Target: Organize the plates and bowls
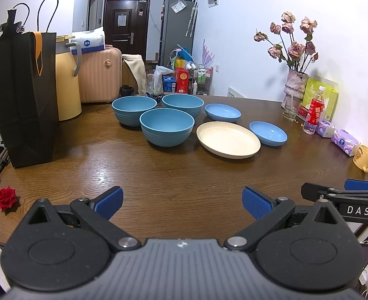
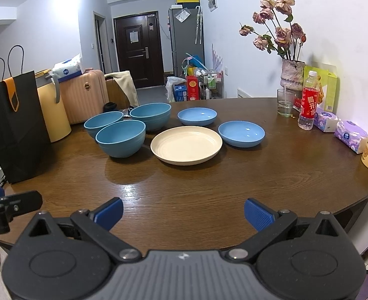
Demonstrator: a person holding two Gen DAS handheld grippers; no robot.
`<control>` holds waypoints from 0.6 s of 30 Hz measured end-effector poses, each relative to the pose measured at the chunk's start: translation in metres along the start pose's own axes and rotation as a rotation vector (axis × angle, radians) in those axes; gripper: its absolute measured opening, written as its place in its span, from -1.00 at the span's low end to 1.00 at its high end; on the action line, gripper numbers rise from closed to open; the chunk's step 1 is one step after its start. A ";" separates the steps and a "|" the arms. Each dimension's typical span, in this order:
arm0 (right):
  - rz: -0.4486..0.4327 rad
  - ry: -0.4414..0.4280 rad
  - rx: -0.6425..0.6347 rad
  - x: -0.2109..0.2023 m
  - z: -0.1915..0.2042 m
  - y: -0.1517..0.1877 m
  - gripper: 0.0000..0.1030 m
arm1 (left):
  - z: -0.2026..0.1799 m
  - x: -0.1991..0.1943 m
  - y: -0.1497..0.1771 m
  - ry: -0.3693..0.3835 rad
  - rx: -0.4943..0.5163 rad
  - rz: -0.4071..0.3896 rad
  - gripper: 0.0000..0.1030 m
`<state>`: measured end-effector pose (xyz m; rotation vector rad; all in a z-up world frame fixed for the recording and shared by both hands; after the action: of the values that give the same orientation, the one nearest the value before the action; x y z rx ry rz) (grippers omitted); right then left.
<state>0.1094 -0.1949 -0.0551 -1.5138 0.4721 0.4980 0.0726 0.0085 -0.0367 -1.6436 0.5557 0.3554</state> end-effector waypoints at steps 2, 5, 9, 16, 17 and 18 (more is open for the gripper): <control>-0.001 0.000 -0.001 0.000 0.001 -0.001 1.00 | 0.000 0.000 0.000 0.001 0.001 0.000 1.00; -0.003 0.001 -0.001 0.000 0.002 -0.002 1.00 | 0.000 0.000 0.000 0.000 0.000 0.000 1.00; -0.003 0.000 -0.001 0.000 0.003 -0.003 1.00 | 0.000 0.000 0.000 0.000 0.000 0.000 1.00; -0.001 -0.003 -0.003 0.002 0.005 -0.005 1.00 | 0.001 -0.001 -0.002 -0.001 0.002 0.002 1.00; 0.001 -0.004 -0.004 0.003 0.006 -0.006 1.00 | 0.001 -0.001 -0.004 -0.002 0.003 0.003 1.00; 0.003 -0.006 -0.004 0.004 0.006 -0.007 1.00 | 0.002 -0.002 -0.007 -0.002 0.004 0.002 1.00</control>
<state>0.1166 -0.1888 -0.0516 -1.5151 0.4688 0.5053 0.0749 0.0116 -0.0305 -1.6392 0.5569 0.3572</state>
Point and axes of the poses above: each gripper's, at about its wrist camera, not at the fingertips, and x roughly the way its jaws point, z to its left, y to its underside, the point moved 10 cm from there along x, roughly the way its jaws point, and after that the axes turned 8 degrees about y, right-handed, at the moved point
